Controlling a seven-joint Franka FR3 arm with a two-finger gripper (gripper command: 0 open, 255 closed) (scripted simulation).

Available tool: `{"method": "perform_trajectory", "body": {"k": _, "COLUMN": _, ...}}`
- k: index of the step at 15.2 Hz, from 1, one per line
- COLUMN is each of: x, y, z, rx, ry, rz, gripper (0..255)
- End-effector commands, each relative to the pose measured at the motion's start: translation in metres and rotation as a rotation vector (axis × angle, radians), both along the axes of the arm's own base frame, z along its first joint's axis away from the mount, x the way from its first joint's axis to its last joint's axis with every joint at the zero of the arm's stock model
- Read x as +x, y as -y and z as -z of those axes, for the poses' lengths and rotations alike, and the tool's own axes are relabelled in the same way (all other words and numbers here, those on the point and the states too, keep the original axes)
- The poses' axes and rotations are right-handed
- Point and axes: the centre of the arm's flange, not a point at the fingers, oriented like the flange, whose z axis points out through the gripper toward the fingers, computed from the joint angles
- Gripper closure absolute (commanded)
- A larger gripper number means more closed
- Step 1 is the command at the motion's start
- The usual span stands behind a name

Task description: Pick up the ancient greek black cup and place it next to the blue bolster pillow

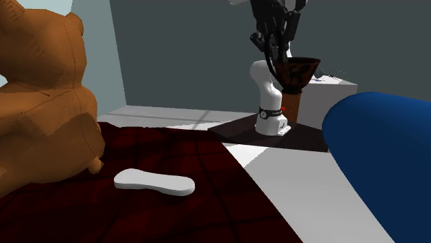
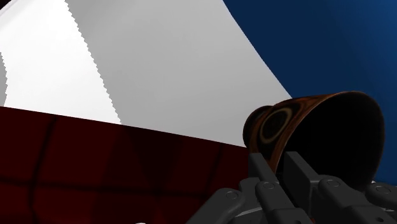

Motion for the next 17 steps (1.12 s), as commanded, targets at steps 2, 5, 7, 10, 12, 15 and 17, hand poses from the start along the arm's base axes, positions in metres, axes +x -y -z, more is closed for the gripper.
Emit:
{"method": "perform_trajectory", "body": {"k": 2, "x": 0.000, "y": 0.000, "z": 0.014, "rx": 0.000, "ry": 0.001, "rz": 0.000, "gripper": 255}}
{"method": "perform_trajectory", "body": {"k": 5, "x": 0.000, "y": 0.000, "z": 0.030, "rx": 0.000, "ry": 0.001, "rz": 0.000, "gripper": 255}}
{"method": "perform_trajectory", "body": {"k": 7, "x": 0.000, "y": 0.000, "z": 0.041, "rx": 0.000, "ry": 0.001, "rz": 0.000, "gripper": 255}}
{"method": "perform_trajectory", "body": {"k": 10, "x": 0.000, "y": 0.000, "z": 0.057, "rx": 0.000, "ry": 0.001, "rz": 0.000, "gripper": 255}}
{"method": "perform_trajectory", "body": {"k": 12, "x": 0.000, "y": 0.000, "z": 0.067, "rx": 0.000, "ry": 0.001, "rz": 0.000, "gripper": 255}}
{"method": "perform_trajectory", "body": {"k": 15, "x": 0.000, "y": 0.000, "z": 0.083, "rx": 0.000, "ry": 0.001, "rz": 0.000, "gripper": 255}}
{"method": "perform_trajectory", "body": {"k": 17, "x": 0.000, "y": 0.000, "z": 0.094, "rx": 0.000, "ry": 0.001, "rz": 0.000, "gripper": 255}}
